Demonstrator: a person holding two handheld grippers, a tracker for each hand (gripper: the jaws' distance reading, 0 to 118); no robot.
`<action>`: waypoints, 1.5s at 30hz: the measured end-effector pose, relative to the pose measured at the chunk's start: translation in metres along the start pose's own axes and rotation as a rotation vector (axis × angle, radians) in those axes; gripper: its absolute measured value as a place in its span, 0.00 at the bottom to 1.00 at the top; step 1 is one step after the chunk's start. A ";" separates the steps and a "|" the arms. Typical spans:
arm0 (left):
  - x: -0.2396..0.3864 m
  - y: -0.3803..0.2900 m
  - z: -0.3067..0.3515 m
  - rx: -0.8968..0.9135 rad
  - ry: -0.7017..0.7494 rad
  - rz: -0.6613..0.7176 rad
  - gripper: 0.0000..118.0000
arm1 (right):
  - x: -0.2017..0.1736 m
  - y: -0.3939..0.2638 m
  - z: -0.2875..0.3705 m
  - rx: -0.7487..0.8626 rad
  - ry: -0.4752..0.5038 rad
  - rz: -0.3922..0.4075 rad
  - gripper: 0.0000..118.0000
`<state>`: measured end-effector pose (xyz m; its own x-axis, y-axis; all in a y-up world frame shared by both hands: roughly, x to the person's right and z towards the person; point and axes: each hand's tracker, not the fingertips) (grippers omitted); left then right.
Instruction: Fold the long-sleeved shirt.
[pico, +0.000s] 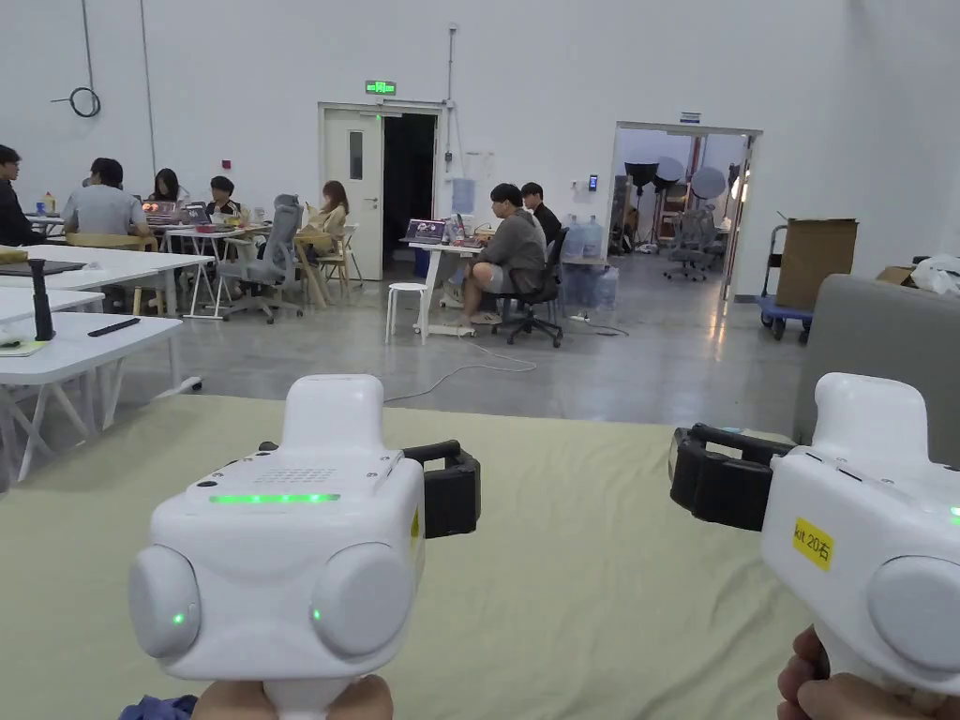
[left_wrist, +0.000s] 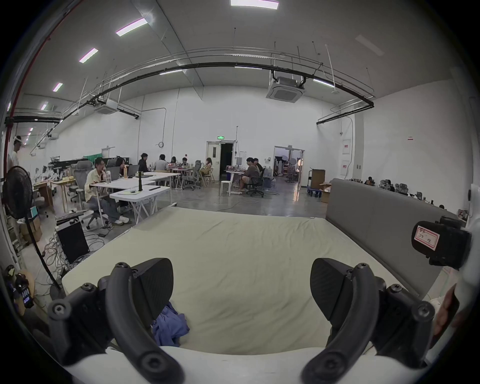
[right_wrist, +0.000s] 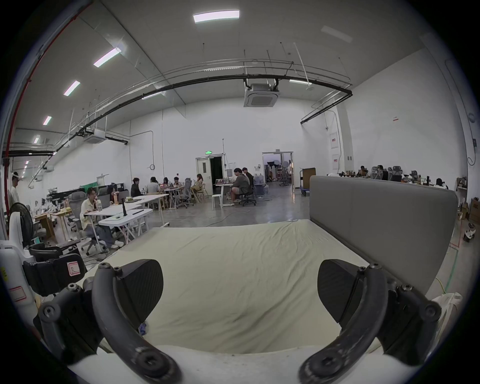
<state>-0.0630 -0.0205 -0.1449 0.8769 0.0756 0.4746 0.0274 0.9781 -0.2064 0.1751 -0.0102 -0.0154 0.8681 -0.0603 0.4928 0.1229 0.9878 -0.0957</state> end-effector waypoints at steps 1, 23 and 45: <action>-0.001 0.001 0.000 0.003 0.002 0.004 0.91 | 0.000 0.000 0.000 0.001 -0.002 0.001 1.00; 0.001 0.004 0.002 0.014 0.012 -0.031 0.91 | -0.003 0.001 0.001 0.003 -0.008 0.037 1.00; 0.002 -0.011 0.001 0.055 -0.120 -0.051 0.00 | -0.003 -0.011 0.002 0.056 -0.060 0.058 0.00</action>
<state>-0.0623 -0.0311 -0.1406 0.8112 0.0445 0.5830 0.0416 0.9902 -0.1334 0.1698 -0.0205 -0.0139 0.8422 0.0039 0.5391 0.0449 0.9960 -0.0774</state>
